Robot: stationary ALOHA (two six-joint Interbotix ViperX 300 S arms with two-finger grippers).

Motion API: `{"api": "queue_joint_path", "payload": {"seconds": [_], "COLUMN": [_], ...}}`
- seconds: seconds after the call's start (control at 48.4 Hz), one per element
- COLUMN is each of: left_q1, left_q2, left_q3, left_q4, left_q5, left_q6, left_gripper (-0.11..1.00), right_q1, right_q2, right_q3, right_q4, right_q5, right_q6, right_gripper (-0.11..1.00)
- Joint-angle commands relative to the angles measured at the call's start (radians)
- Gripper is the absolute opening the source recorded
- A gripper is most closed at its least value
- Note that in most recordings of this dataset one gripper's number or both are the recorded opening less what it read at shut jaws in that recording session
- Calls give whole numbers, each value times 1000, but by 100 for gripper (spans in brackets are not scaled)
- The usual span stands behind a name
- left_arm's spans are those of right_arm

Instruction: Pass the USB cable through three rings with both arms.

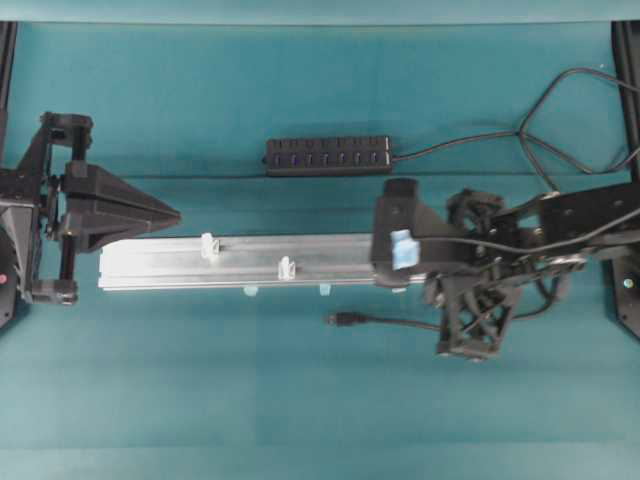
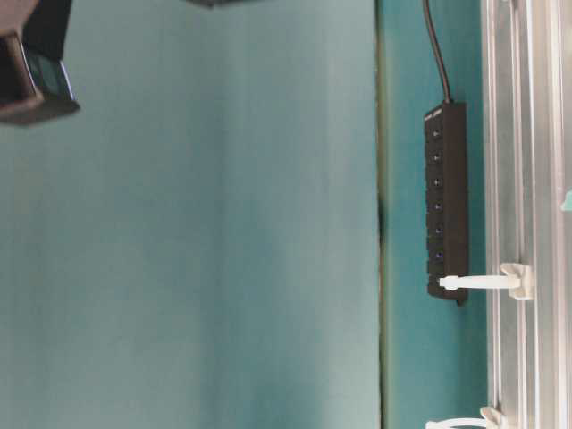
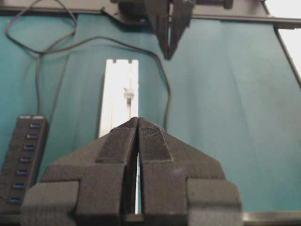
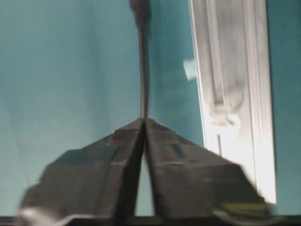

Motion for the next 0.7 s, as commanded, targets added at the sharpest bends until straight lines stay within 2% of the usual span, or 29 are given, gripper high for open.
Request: {"api": "queue_joint_path", "payload": {"seconds": [0.0,0.124,0.372,0.413,0.517,0.682], "left_q1": [2,2,2,2,2,0], "left_q2": [-2,-2,-2,-2,-2,-3], "left_q3": [-26,-25,-25,-23,-23,-29], "left_q4": [3,3,3,3,2,3], "left_q5": [-5,-5,-5,-5,-5,-5], "left_q6": [0,0,0,0,0,-2], "left_gripper": [2,2,2,2,2,2], "right_q1": [2,2,2,2,2,5], "right_q2": [9,35,69,74,91,135], "right_q3": [-28,-29,-29,-29,-31,-41], "right_q4": [-2,-2,-5,-5,-8,-40], "right_q5": [-17,-15,-18,-18,-29,-61], "right_q6": [-3,2,2,2,0,-2], "right_gripper": [-1,19,88,91,86,83]}}
